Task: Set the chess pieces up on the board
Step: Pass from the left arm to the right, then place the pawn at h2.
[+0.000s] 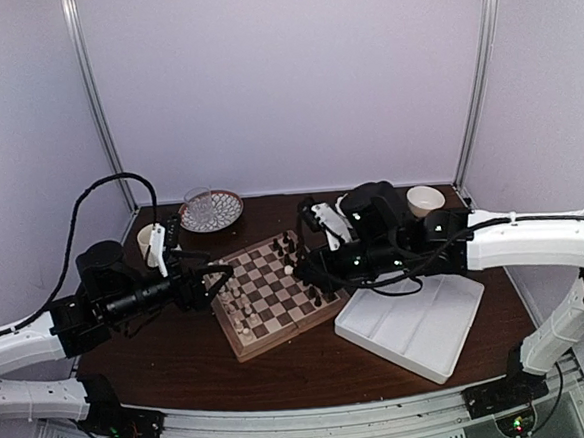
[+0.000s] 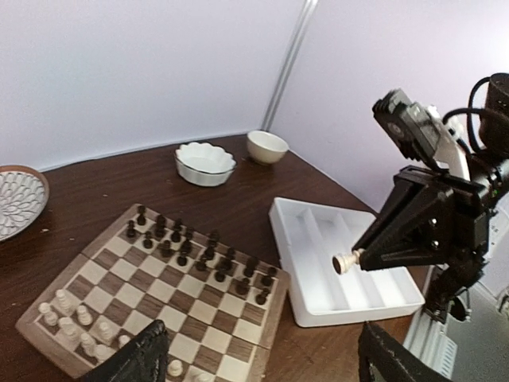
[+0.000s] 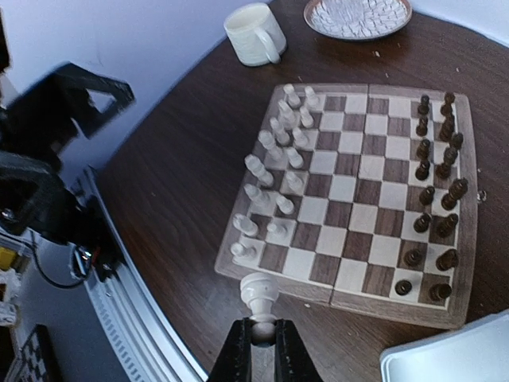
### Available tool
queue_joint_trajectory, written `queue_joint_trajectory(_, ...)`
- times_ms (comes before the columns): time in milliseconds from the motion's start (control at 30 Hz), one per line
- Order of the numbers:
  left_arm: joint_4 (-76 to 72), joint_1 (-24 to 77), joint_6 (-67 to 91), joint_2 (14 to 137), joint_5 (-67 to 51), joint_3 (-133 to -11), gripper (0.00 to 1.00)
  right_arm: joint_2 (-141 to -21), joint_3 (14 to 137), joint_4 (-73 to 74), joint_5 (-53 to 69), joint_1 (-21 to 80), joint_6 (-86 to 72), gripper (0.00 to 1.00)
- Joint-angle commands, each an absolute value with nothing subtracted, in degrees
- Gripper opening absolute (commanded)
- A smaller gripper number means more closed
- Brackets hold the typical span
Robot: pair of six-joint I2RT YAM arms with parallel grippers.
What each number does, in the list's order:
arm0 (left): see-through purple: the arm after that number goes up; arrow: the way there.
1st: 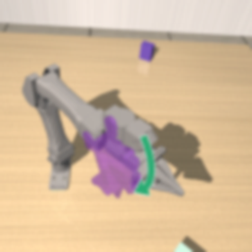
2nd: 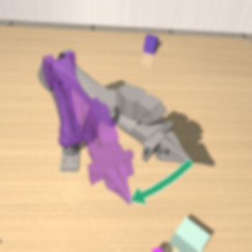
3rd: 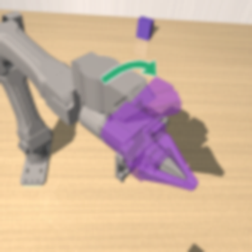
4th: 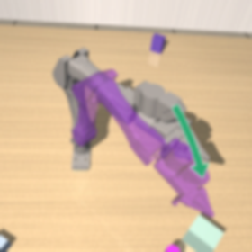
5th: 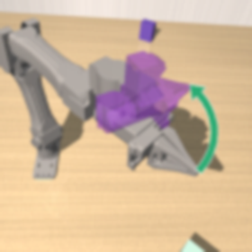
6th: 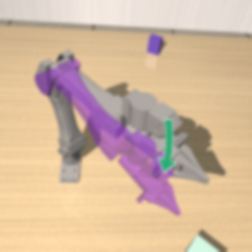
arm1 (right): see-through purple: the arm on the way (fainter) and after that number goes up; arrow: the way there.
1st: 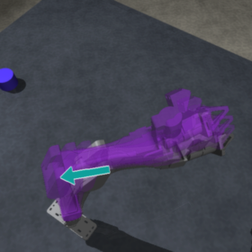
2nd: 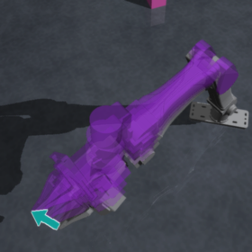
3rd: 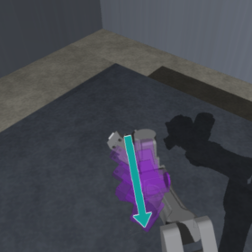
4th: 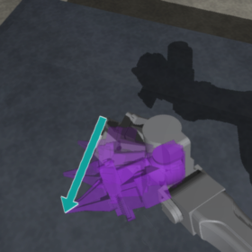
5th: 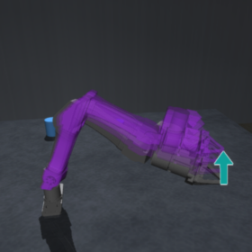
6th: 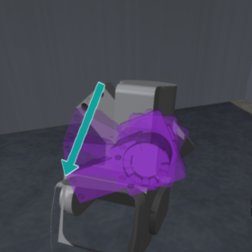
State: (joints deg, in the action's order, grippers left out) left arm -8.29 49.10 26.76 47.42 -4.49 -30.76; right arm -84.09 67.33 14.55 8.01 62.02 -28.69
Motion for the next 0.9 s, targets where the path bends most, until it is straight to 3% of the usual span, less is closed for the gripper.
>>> queue_joint_trajectory(0,-8.65,48.78,22.00,43.88,9.34,-27.64,0.82,-94.06,78.98,45.26,3.87,64.01,-21.94,0.00)
queue_joint_trajectory(300,-9.51,48.76,22.06,40.61,19.83,-24.85,0.82,-111.65,100.11,56.97,5.69,65.57,-17.17,0.00)
queue_joint_trajectory(867,-12.60,48.78,22.76,30.47,27.91,-19.32,0.82,-131.16,123.26,65.66,10.33,65.63,-12.91,0.00)
